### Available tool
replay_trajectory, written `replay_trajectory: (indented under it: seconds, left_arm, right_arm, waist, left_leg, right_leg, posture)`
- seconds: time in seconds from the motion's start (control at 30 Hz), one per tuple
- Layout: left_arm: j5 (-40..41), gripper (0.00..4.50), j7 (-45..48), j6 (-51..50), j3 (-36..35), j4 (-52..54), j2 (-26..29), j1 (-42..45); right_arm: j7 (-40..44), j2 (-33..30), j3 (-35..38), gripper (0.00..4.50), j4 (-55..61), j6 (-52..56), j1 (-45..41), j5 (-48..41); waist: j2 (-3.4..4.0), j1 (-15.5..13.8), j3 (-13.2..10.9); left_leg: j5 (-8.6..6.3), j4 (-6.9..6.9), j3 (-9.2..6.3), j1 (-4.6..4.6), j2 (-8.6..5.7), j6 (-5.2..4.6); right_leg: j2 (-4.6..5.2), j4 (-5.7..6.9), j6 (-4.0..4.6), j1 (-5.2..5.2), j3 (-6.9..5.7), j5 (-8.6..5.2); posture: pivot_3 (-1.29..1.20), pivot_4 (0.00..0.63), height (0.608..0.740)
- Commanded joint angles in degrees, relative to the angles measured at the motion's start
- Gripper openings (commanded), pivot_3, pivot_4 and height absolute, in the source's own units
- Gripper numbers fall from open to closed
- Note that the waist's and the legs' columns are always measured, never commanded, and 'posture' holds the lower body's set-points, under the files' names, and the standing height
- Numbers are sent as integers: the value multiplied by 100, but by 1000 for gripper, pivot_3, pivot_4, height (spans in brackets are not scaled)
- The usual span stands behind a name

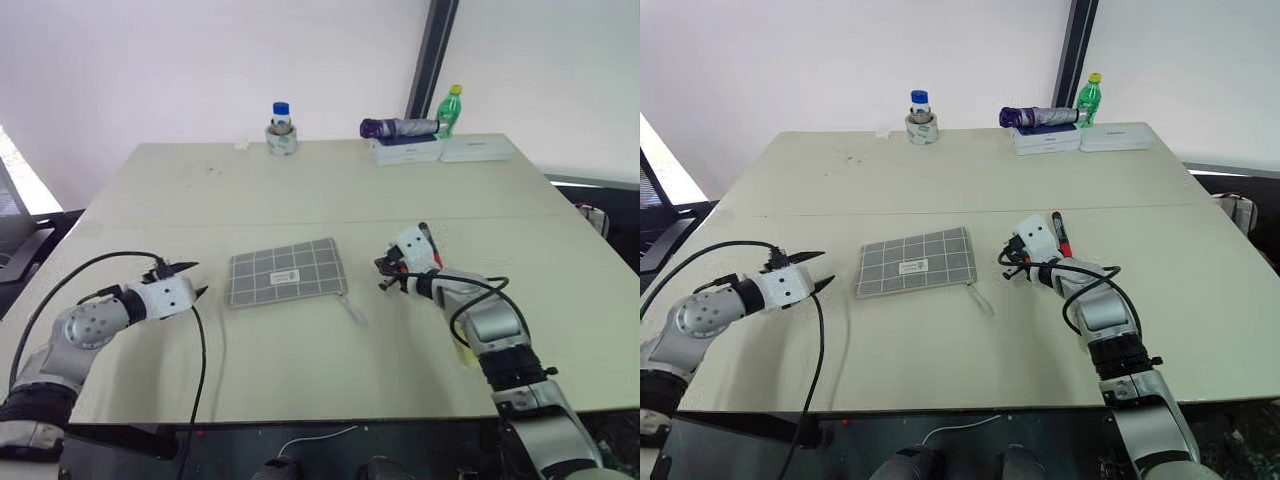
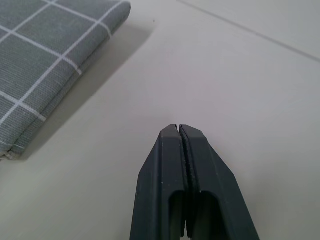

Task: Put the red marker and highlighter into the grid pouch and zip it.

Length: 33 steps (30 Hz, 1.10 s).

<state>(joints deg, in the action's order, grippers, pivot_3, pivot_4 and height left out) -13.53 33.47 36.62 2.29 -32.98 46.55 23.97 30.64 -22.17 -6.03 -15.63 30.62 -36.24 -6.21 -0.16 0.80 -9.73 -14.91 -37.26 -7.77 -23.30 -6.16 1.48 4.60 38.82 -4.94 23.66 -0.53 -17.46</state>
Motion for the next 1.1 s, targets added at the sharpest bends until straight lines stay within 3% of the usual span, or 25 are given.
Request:
replay_trajectory:
  seconds: [0.03,0.33,0.7,1.1]
  left_arm:
    - [-185,2590,-242,432,148,-252,-46,251]
    - [-337,2590,-195,1064,593,-719,-138,592]
    - [-231,2590,-116,1199,568,-649,-97,529]
    - [643,2590,379,647,428,149,-344,360]
  right_arm:
    - [-25,165,-86,55,-66,-41,-260,91]
    - [82,641,-315,55,-791,-398,-745,293]
    - [398,730,-399,55,-937,-656,-715,375]
    - [431,597,-298,55,-908,-836,-862,449]
  waist:
    - [-1,25,0]
    - [-2,87,1]
    - [-4,170,3]
    - [-4,179,3]
  left_leg:
    - [1,-1,0,0,0,0]
    - [9,2,14,-6,1,12]
    - [11,2,14,-7,0,12]
    - [12,1,14,-9,1,13]
  right_leg:
    - [0,6,0,2,1,0]
    - [-5,37,0,34,19,0]
    - [-5,39,0,36,20,0]
    - [-5,42,0,40,21,0]
  posture:
    - [0,150,740]
    - [0,150,740]
    - [0,150,740]
    - [0,150,740]
